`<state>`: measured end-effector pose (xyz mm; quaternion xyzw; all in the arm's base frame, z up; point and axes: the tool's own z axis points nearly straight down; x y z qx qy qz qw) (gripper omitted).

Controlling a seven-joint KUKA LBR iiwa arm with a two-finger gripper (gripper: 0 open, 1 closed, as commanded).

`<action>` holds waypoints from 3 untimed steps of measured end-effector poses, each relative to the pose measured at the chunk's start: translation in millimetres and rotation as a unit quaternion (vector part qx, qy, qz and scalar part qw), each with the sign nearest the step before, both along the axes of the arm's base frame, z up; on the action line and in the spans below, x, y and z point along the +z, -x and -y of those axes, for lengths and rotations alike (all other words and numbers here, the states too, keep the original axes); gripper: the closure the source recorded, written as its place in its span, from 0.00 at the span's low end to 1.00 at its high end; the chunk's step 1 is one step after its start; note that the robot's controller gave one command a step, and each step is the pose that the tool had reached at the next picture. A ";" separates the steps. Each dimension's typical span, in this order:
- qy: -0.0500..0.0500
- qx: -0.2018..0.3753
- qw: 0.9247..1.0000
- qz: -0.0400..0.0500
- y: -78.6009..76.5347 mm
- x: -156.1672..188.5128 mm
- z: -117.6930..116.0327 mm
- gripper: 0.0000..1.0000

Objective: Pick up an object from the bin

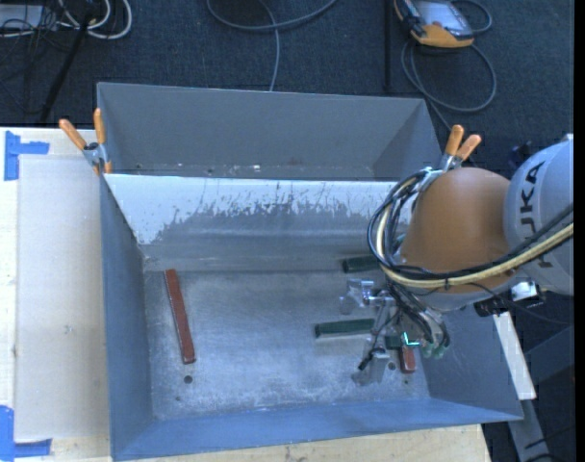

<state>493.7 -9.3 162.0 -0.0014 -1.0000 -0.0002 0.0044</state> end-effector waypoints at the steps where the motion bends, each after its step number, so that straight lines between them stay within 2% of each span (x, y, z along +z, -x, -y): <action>1: 0.000 0.005 1.000 0.002 4.9 -26.4 -5.3 0.00; 2: 0.000 0.001 1.000 0.006 -90.1 -95.3 39.9 0.00; 3: 0.000 0.002 1.000 0.005 -88.5 -92.0 38.7 1.00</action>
Offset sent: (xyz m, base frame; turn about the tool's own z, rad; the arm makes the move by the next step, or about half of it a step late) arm -0.0038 0.0050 -0.0240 -0.0095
